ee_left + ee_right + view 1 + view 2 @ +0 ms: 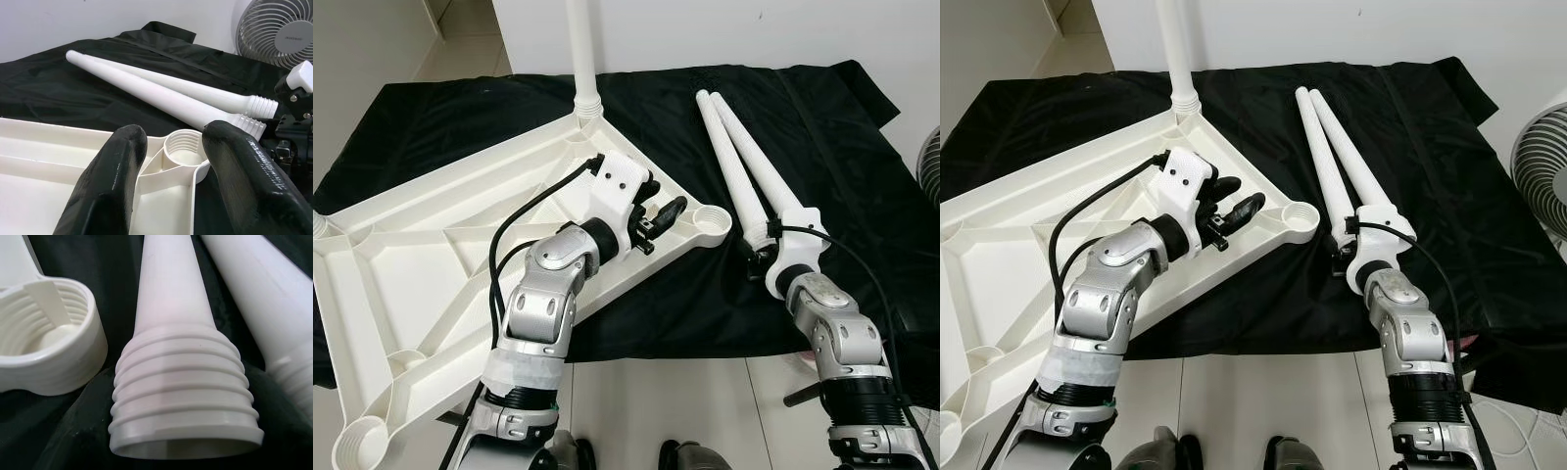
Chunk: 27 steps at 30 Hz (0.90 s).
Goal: Building children table
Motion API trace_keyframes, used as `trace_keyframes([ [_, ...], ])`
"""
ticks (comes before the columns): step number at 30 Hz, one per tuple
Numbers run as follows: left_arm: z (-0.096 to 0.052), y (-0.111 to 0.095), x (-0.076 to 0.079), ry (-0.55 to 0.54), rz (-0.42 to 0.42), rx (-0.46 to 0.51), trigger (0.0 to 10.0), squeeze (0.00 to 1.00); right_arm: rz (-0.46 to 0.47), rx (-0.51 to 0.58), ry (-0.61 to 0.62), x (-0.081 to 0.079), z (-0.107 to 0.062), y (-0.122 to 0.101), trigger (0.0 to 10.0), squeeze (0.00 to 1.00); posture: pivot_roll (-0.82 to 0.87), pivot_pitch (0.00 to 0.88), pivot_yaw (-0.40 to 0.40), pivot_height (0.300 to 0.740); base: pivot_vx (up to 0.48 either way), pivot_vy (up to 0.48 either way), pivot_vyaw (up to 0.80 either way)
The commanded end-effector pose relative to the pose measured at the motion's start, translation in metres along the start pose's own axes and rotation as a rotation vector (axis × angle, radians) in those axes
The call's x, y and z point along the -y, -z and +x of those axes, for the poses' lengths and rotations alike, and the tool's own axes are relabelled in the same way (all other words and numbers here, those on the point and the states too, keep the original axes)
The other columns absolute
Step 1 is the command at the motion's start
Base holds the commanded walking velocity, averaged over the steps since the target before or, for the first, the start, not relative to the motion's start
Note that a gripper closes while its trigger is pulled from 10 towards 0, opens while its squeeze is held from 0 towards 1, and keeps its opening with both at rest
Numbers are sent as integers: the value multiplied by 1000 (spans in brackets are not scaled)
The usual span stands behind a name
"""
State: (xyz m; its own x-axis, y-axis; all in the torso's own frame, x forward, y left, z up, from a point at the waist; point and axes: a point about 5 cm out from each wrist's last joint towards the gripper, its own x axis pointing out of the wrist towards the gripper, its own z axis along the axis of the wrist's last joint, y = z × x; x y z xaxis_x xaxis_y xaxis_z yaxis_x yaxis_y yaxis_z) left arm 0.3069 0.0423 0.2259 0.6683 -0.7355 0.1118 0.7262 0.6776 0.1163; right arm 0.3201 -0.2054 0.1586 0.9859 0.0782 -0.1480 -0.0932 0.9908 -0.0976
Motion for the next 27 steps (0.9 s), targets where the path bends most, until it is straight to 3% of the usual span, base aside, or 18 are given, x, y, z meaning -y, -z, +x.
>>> trace_keyframes([
  [1, -2, 1, -7, -177, -18, 4, 10000, 0, -10, 39, -8, -3, -1, -1, 0, 0, -125, 125, 47, 740, 0, 0, 0],
  [3, -2, 1, -7, -177, -18, 4, 10000, 0, -10, 39, -8, -3, -1, -1, 0, 0, -125, 125, 47, 740, 0, 0, 0],
  [4, -2, 3, -7, -168, -57, 3, 10000, 937, -10, 99, -11, -3, -1, -8, 4196, 0, -124, 126, 48, 740, 0, 0, 0],
  [5, -2, 3, -7, -168, -57, 3, 10000, 937, -10, 99, -11, -3, -1, -8, 4196, 0, -124, 126, 48, 740, 0, 0, 0],
  [6, -1, 3, -6, -143, -109, 8, 10000, 1000, 0, 166, -15, -3, -2, -17, 10000, 0, -124, 126, 48, 740, 0, 0, 0],
  [12, 0, 1, -5, -124, -154, 22, 10000, 1000, 40, 326, -32, -5, -5, -40, 10000, 0, -120, 119, 43, 740, 0, 0, 0],
  [13, 3, -2, -7, -129, -167, 26, 10000, 729, 59, 394, -33, -6, -6, -49, 10000, 0, -120, 116, 41, 740, 0, 0, 0],
  [14, 5, -4, -8, -131, -177, 28, 10000, 322, 72, 440, -33, -7, -7, -55, 10000, 0, -120, 116, 41, 740, 0, 0, 0],
  [15, 5, -4, -8, -131, -177, 28, 10000, 322, 72, 440, -33, -7, -7, -55, 10000, 0, -120, 116, 41, 740, 0, 0, 0],
  [16, 8, -7, -8, -125, -197, 30, 10000, 0, 73, 487, -48, -10, -9, -59, 10000, 0, -120, 114, 39, 740, 0, 0, 0],
  [19, 11, -10, -9, -116, -218, 30, 10000, 0, 58, 532, -62, -14, -11, -62, 10000, 0, -118, 113, 36, 740, 0, 0, 0],
  [22, 18, -17, -12, -96, -275, 18, 10000, 0, 65, 600, -136, -29, -14, -64, 10000, 0, -115, 106, 41, 740, 0, 0, 0],
  [27, 20, -30, -16, -54, -343, 41, 10000, 0, 48, 628, -178, -39, -15, -63, 10000, 0, -103, 107, 44, 740, 0, 0, 0],
])
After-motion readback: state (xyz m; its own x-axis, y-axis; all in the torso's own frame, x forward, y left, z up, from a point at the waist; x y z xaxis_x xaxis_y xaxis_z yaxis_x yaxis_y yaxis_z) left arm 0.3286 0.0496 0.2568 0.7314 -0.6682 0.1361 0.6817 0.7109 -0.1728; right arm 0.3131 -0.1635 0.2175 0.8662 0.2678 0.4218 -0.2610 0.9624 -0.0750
